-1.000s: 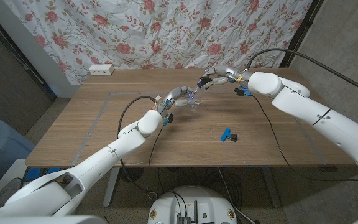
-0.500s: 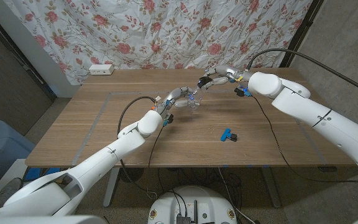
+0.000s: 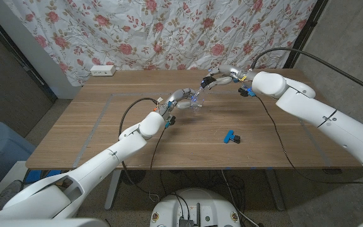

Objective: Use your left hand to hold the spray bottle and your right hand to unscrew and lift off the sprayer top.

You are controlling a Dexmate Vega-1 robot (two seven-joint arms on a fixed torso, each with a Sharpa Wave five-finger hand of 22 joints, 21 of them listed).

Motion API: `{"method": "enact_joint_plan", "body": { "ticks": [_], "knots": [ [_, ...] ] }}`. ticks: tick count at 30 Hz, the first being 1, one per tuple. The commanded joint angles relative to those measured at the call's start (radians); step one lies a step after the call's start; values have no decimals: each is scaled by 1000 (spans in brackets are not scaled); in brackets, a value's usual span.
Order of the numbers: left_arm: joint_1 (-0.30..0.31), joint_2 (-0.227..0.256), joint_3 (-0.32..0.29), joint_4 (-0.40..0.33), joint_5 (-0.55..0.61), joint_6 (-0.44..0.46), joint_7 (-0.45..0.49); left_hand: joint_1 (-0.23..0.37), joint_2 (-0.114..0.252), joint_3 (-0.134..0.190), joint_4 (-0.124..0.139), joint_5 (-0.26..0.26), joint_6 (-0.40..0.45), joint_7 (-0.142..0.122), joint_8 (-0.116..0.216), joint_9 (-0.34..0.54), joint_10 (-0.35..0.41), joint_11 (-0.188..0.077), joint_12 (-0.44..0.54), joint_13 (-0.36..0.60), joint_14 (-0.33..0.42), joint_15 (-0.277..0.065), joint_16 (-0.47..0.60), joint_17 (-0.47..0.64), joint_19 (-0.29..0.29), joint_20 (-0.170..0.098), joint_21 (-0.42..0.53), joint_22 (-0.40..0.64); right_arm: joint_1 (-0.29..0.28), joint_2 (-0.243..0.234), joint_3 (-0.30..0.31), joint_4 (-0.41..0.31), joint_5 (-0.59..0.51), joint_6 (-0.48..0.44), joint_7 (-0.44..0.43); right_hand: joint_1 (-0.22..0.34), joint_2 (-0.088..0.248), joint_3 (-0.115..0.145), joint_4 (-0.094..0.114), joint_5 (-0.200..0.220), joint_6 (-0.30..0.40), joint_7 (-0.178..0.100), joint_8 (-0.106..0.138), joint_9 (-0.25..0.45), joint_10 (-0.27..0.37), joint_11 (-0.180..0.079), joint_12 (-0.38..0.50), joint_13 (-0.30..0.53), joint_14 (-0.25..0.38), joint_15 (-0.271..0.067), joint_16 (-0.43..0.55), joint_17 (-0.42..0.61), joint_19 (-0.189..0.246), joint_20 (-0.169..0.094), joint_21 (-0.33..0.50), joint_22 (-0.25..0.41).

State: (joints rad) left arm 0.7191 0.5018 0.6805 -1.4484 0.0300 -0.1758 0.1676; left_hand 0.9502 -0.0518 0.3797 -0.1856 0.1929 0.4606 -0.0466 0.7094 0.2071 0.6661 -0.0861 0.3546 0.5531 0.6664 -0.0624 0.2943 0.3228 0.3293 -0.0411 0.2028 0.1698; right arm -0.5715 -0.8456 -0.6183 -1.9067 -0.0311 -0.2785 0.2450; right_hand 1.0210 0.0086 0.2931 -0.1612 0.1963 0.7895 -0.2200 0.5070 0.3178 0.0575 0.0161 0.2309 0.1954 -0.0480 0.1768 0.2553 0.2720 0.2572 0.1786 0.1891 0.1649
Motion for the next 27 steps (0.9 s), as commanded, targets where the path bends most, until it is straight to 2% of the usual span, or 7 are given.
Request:
{"method": "enact_joint_plan", "body": {
  "ticks": [1,27],
  "knots": [
    [-2,-1,-1,7,-2,1,0,-33,160,19,12,4,23,-23,217,2,93,-80,3,29,7,-144,3,6,5,-67,-5,4,13,-9,-1,-7,-6,-11,13,1,11,7,-1,1,8,1,7,3,13,0,2,2,12,3,7,1,10,-4,6,3],
    [-19,-21,4,58,-10,-24,2,-45,160,20,18,4,20,-24,219,2,95,-86,-3,29,10,-143,-1,4,5,-66,-5,4,41,-40,15,-38,-16,-43,43,1,11,5,1,1,26,1,24,9,41,-2,3,2,35,-7,15,2,18,3,4,3]
  ]
}}
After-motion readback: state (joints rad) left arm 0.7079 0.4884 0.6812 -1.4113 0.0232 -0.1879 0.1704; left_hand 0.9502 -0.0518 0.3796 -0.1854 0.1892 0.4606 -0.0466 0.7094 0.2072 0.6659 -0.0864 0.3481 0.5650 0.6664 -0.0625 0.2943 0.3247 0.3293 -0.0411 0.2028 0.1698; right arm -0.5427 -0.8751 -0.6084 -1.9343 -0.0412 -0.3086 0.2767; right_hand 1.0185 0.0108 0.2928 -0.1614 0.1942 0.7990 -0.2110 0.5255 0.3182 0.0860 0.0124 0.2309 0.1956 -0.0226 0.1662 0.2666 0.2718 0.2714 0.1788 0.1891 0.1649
